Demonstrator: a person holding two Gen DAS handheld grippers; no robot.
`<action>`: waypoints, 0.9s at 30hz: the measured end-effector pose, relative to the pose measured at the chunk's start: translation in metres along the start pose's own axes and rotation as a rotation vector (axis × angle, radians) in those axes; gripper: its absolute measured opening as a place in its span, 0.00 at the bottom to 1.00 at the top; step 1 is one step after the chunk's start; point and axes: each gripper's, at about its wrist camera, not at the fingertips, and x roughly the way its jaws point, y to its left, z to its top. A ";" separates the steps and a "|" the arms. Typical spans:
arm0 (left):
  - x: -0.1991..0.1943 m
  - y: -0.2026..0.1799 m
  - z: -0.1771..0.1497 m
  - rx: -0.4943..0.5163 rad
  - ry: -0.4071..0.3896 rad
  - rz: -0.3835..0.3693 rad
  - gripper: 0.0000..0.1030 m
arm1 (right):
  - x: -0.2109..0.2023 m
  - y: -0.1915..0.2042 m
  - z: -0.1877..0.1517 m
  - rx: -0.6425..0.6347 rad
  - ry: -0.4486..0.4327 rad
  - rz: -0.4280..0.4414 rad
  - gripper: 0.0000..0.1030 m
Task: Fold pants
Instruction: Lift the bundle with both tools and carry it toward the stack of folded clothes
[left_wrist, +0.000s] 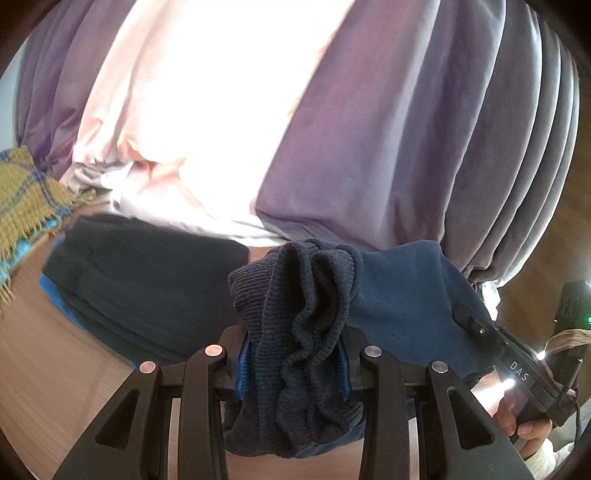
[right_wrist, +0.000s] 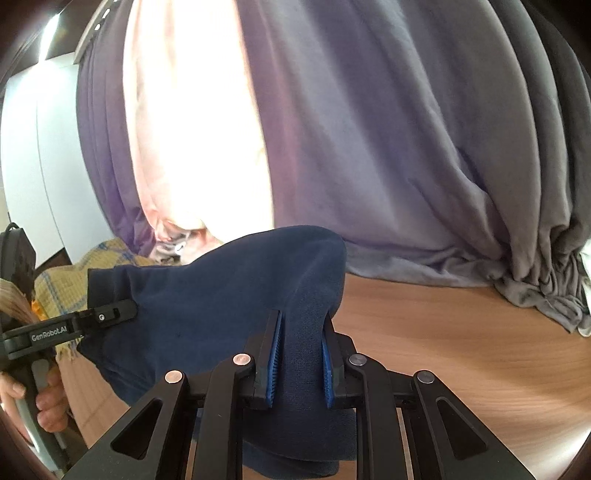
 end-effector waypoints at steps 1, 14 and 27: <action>-0.003 0.007 0.005 0.008 -0.003 -0.005 0.34 | 0.002 0.010 0.001 -0.001 -0.005 -0.003 0.19; -0.011 0.126 0.069 0.120 0.057 -0.139 0.34 | 0.039 0.136 0.000 0.087 -0.036 -0.147 0.19; 0.017 0.203 0.118 0.147 0.099 -0.141 0.34 | 0.103 0.195 0.022 0.116 -0.007 -0.183 0.19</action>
